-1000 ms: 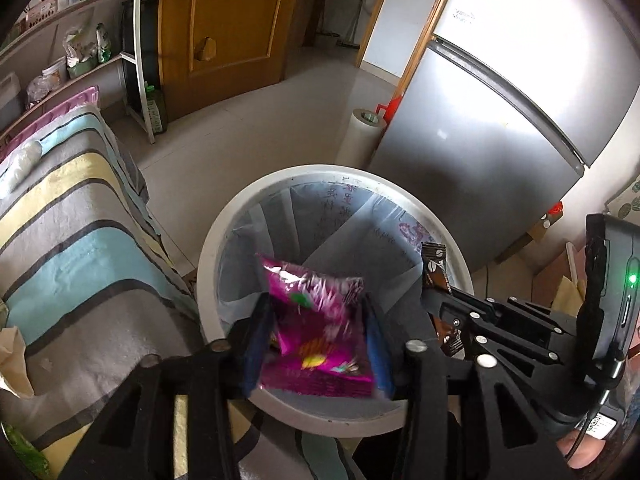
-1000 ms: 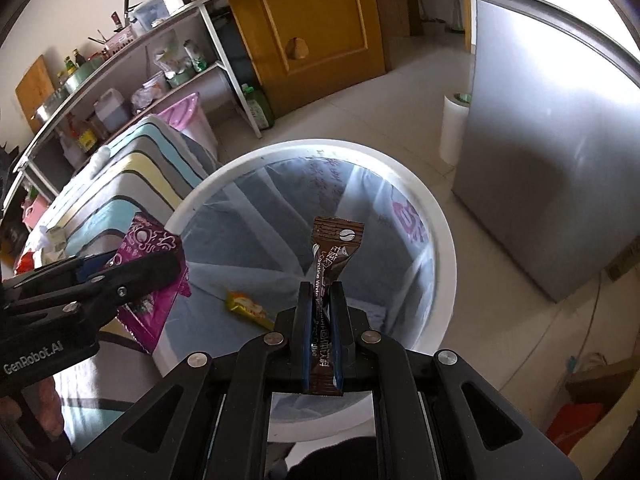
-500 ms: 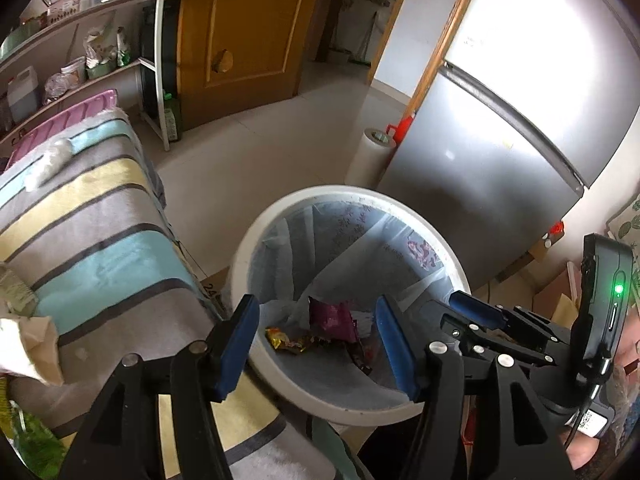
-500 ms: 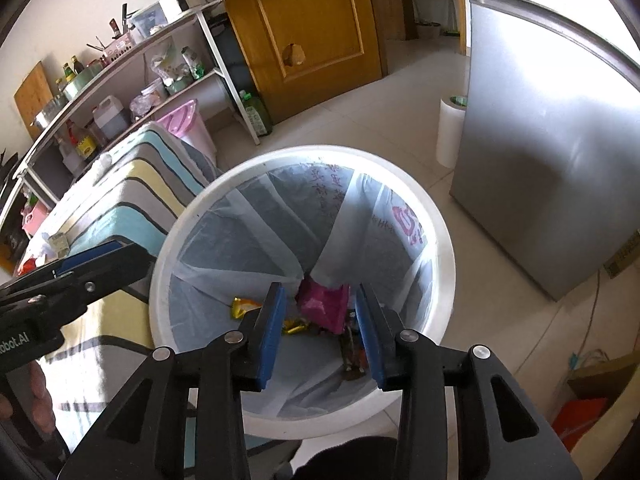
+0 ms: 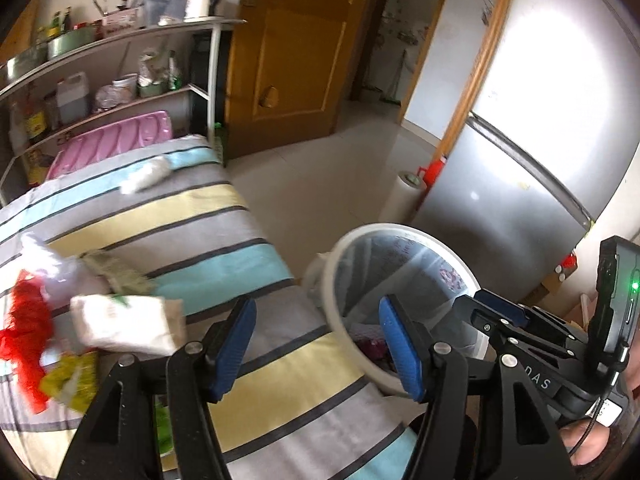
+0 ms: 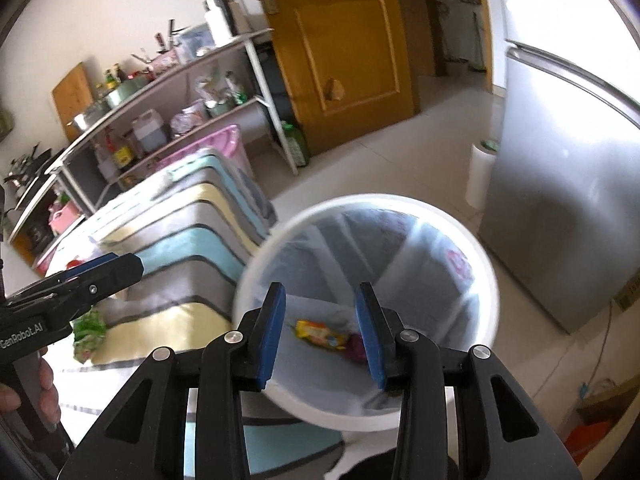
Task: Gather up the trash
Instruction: 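Move both open tools back from the bin to the trash on the table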
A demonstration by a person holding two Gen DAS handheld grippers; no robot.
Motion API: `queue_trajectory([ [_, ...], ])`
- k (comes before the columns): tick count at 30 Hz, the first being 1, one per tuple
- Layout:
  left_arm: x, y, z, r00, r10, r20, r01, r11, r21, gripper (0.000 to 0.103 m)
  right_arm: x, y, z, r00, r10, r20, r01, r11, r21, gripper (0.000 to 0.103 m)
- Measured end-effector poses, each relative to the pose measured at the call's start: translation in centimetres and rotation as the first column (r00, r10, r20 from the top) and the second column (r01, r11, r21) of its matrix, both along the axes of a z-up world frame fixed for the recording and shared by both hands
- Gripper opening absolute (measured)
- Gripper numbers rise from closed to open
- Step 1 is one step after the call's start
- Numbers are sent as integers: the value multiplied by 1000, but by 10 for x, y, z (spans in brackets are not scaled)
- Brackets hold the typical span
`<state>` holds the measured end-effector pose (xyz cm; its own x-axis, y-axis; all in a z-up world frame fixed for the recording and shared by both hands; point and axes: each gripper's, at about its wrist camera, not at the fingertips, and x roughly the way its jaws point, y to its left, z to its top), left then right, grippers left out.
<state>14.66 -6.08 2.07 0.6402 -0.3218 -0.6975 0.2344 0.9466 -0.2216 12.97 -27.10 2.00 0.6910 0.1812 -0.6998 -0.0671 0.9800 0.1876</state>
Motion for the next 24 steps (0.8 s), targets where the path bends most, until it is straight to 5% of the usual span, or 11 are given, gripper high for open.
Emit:
queue_trajectory([
  [12, -30, 90, 16, 982, 178, 66, -178, 984, -10, 70, 3, 71, 9, 986, 158, 47, -159, 987, 3, 42],
  [24, -49, 190, 3, 930, 367, 36, -365, 930, -54, 75, 24, 155, 2, 932, 362, 31, -362, 932, 10, 51],
])
